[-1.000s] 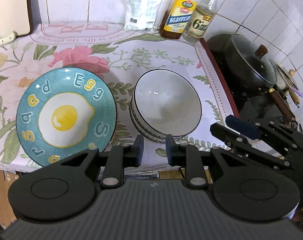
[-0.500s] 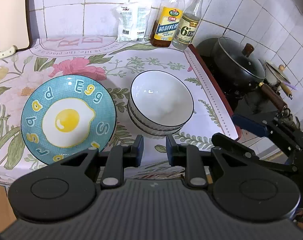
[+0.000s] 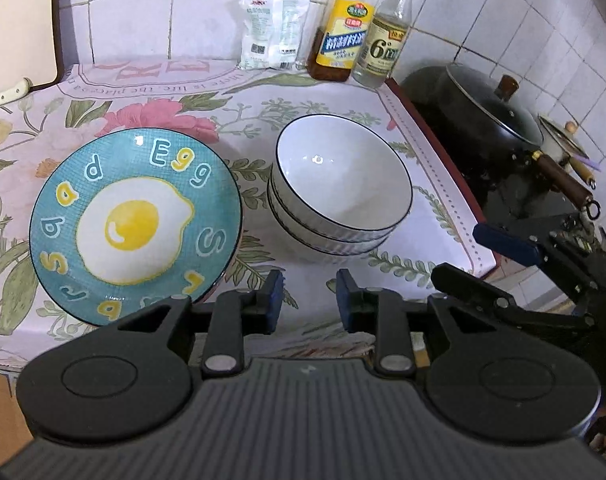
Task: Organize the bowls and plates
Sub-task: 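Move both tools to the bowl stack and grip its rim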
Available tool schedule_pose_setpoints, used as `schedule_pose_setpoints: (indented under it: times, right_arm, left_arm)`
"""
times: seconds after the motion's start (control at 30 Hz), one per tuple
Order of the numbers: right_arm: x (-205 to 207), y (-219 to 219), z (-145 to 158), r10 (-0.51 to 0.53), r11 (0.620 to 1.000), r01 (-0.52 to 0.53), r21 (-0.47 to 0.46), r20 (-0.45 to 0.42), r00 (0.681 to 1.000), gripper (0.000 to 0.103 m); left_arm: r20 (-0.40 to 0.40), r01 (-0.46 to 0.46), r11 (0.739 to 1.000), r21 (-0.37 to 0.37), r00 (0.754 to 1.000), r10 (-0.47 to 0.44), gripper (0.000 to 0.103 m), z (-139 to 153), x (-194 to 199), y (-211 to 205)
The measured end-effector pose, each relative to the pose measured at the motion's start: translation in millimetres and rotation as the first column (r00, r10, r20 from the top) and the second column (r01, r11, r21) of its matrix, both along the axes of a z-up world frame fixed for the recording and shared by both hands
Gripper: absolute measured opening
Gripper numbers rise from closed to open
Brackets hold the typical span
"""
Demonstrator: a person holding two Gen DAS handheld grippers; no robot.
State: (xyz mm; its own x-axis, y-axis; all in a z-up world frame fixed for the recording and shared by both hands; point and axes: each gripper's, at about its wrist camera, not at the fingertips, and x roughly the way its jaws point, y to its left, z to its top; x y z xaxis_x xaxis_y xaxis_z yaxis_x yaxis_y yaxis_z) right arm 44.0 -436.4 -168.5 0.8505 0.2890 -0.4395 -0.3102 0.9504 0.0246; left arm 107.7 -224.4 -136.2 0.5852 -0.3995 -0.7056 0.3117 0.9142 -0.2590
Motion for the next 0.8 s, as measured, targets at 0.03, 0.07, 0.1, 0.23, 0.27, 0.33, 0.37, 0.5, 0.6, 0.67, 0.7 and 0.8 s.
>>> schedule_pose_setpoints:
  times: [0.03,0.07,0.1,0.23,0.27,0.33,0.37,0.5,0.6,0.67,0.7,0.8]
  right_arm:
    - [2,-2,-3,-0.005,1.000,0.005,0.009,-0.001,1.000,0.066]
    - [3,-2,-6,-0.007,1.000,0.007,0.009,0.002,1.000,0.068]
    - [5,-3,-8,-0.007,1.000,0.007,0.006,0.006,1.000,0.070]
    - [13,-5,-20,0.009,1.000,-0.009,0.004,0.022,1.000,0.077]
    - [15,-5,-22,0.018,1.000,-0.018,0.004,0.025,1.000,0.084]
    - [19,-5,-30,0.040,0.999,-0.040,0.004,0.038,0.998,0.087]
    - [21,-5,-34,0.044,0.999,-0.044,0.003,0.042,0.998,0.087]
    - [31,-3,-52,0.040,0.999,-0.040,0.001,0.019,0.999,0.089]
    - [41,2,-65,0.046,0.999,-0.046,-0.016,0.008,0.999,0.093]
    - [48,6,-74,0.058,0.998,-0.057,-0.035,0.009,0.998,0.094]
    - [51,8,-78,0.065,0.997,-0.064,-0.047,0.012,0.998,0.094]
    - [62,15,-92,0.073,0.993,-0.070,-0.097,0.026,0.997,0.094]
  left_arm:
    - [0.010,-0.003,1.000,-0.007,1.000,0.003,0.033,-2,0,1]
    - [0.019,-0.005,1.000,-0.015,1.000,0.006,0.034,-4,-1,2]
    - [0.026,-0.005,1.000,-0.028,1.000,0.006,0.036,-6,-1,3]
    - [0.041,-0.017,0.996,-0.091,0.999,0.020,0.042,-12,-1,8]
    - [0.046,-0.018,0.994,-0.107,0.999,0.023,0.043,-13,-1,9]
    - [0.048,-0.024,0.991,-0.133,0.998,0.030,0.048,-13,-1,10]
    - [0.047,-0.027,0.988,-0.153,0.998,0.034,0.050,-13,0,11]
    - [-0.001,-0.048,0.973,-0.227,0.999,0.049,0.056,-16,9,14]
    - [-0.066,-0.082,0.958,-0.275,0.996,0.066,0.060,-24,20,14]
    - [-0.119,-0.126,0.943,-0.308,0.989,0.093,0.063,-29,27,15]
    - [-0.153,-0.148,0.935,-0.324,0.983,0.102,0.063,-32,32,16]
    - [-0.224,-0.167,0.921,-0.353,0.970,0.090,0.063,-38,44,17]
